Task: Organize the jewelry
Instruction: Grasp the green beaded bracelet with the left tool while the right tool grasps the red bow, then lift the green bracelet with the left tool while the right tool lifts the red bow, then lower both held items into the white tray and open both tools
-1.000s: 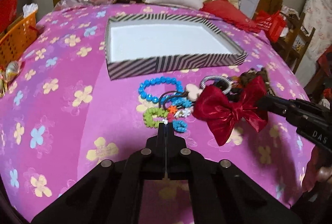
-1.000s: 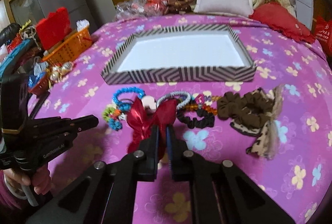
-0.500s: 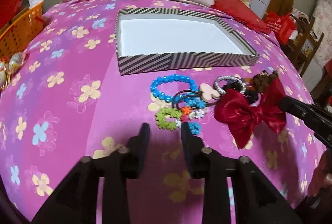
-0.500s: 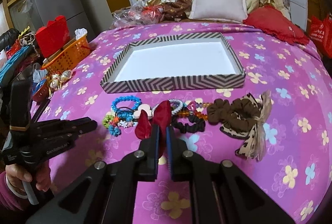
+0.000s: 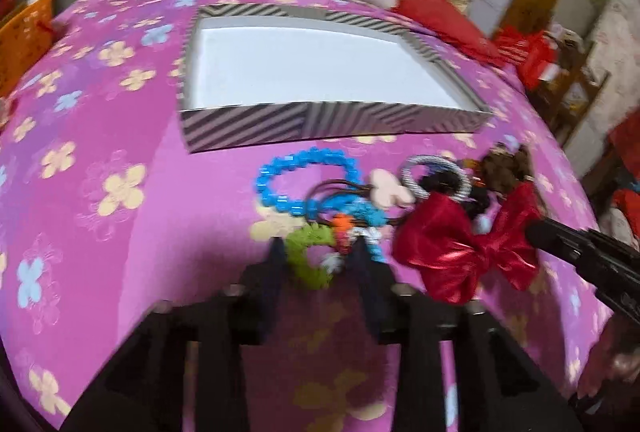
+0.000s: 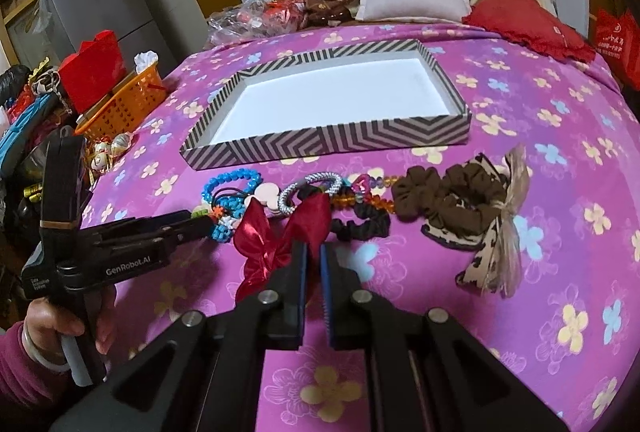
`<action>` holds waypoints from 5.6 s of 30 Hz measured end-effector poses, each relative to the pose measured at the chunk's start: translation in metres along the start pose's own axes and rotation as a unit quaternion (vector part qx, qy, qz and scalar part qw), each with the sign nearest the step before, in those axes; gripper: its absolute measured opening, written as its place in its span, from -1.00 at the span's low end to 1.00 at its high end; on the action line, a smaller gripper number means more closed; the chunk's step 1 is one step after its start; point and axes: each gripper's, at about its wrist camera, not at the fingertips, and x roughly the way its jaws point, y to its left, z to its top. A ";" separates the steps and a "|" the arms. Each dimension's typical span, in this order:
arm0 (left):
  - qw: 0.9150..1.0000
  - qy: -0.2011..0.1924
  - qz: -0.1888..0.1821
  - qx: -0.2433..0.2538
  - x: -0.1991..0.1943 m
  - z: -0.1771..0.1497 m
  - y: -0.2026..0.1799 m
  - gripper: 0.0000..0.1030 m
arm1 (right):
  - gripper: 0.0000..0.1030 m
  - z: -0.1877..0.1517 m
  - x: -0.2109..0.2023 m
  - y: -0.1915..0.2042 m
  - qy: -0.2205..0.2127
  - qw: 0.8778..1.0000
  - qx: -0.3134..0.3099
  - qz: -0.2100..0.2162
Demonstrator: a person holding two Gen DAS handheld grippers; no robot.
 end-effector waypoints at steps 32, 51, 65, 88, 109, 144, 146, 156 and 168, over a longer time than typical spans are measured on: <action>0.996 -0.085 0.012 0.038 -0.088 0.034 -0.019 -1.00 | -0.87 0.044 -0.030 0.035 -0.048 0.998 -0.040 0.028; 0.997 -0.072 0.015 0.023 -0.076 0.028 -0.016 -1.00 | -0.42 -0.003 0.051 0.008 0.058 0.997 -0.040 -0.035; 0.997 -0.078 0.014 0.021 -0.080 0.032 -0.017 -1.00 | -0.93 0.014 0.020 0.020 0.020 0.999 -0.043 0.002; 0.997 -0.077 0.010 0.029 -0.078 0.038 -0.024 -1.00 | -0.87 0.031 0.019 0.028 0.009 0.997 -0.062 0.039; 0.994 -0.098 0.027 0.045 -0.049 0.138 -0.023 -1.00 | -0.86 0.144 0.048 0.007 -0.037 0.998 -0.024 0.046; 0.994 -0.035 0.100 -0.025 0.035 0.127 0.044 -0.64 | 0.04 0.152 0.165 -0.046 0.036 0.997 0.061 -0.016; 0.994 -0.037 0.102 -0.028 0.034 0.125 0.046 -0.40 | 0.06 0.151 0.162 -0.044 0.034 0.998 0.055 -0.015; 0.993 -0.031 0.113 -0.021 0.034 0.119 0.045 -0.04 | 0.25 0.147 0.146 -0.040 0.019 0.998 0.057 -0.019; 0.991 -0.069 0.107 -0.029 0.004 0.115 0.039 -0.04 | 0.39 0.146 0.100 -0.019 -0.028 0.999 0.031 -0.015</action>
